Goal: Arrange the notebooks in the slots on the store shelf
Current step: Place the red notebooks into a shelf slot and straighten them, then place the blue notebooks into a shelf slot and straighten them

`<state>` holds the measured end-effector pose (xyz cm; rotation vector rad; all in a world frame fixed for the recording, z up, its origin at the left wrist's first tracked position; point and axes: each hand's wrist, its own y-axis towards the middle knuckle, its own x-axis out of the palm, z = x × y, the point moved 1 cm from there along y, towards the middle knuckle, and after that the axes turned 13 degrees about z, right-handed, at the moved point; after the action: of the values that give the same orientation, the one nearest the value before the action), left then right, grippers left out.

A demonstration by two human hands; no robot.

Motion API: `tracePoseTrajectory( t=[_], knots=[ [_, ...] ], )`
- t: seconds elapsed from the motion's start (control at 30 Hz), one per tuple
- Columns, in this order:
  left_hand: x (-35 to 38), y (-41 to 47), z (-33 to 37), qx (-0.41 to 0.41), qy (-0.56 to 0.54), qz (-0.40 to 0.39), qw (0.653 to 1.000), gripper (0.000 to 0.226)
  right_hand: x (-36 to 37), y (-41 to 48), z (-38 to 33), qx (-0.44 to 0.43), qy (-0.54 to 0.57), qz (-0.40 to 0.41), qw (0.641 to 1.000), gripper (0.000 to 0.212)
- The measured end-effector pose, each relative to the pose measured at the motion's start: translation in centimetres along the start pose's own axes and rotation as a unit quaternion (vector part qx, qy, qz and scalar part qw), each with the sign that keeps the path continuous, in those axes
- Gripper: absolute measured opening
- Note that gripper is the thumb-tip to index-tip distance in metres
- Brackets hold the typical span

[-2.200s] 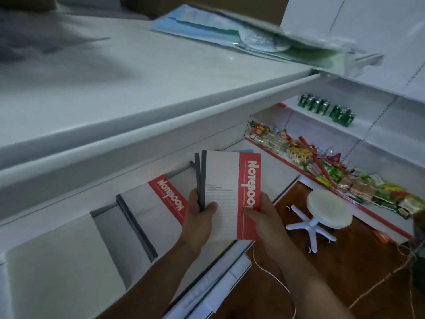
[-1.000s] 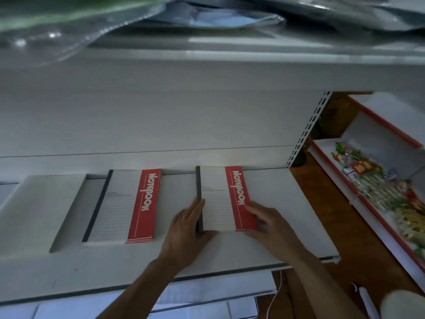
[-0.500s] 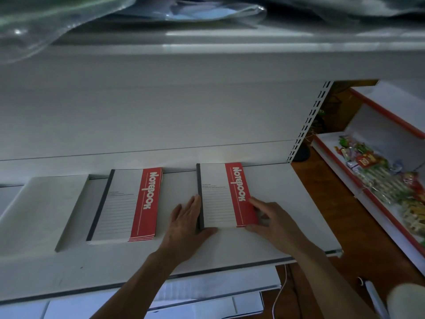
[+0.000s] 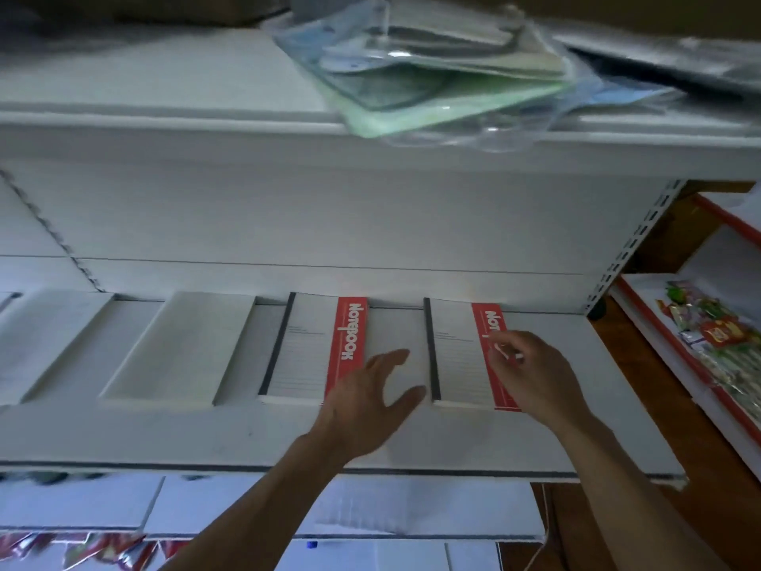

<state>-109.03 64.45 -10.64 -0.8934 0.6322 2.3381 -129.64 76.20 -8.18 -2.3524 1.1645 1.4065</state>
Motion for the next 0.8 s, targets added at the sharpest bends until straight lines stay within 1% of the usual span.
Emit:
tracePoseTrajectory(
  t=[0.07, 0.13, 0.2, 0.33, 0.47, 0.57, 0.7, 0.8],
  knots=[
    [-3.9, -1.2, -1.2, -0.027, 0.010, 0.032, 0.999, 0.048, 2.1, -0.2, -4.4, -0.032, 0.012, -0.012, 0.999, 0.031],
    [-8.3, -3.0, -3.7, -0.044, 0.049, 0.068, 0.996, 0.032, 4.8, -1.0, -9.3, -0.058, 0.024, -0.035, 0.997, 0.030],
    [-13.4, -5.7, -7.3, -0.082, 0.103, 0.095, 0.987, 0.025, 8.0, -2.4, -14.8, -0.091, 0.021, -0.052, 0.994, 0.029],
    [-24.9, -12.6, -16.2, -0.186, 0.195, 0.125, 0.955, 0.027, 14.8, -5.8, -27.3, -0.148, 0.038, -0.105, 0.983, 0.031],
    [-35.6, -20.8, -23.9, -0.278, 0.231, 0.180, 0.915, 0.030, 21.5, -10.9, -41.2, -0.235, 0.076, -0.150, 0.958, 0.033],
    [-41.0, -26.5, -28.2, -0.339, 0.236, 0.199, 0.889, 0.031, 25.4, -15.6, -49.6, -0.257, 0.113, -0.211, 0.936, 0.034],
    [-46.1, -31.0, -33.3, -0.375, 0.224, 0.236, 0.868, 0.033, 30.4, -20.0, -57.7, -0.285, 0.125, -0.260, 0.914, 0.035],
    [-49.4, -32.2, -36.8, -0.380, 0.220, 0.244, 0.865, 0.033, 34.2, -21.5, -62.6, -0.289, 0.132, -0.279, 0.906, 0.034]
  ],
)
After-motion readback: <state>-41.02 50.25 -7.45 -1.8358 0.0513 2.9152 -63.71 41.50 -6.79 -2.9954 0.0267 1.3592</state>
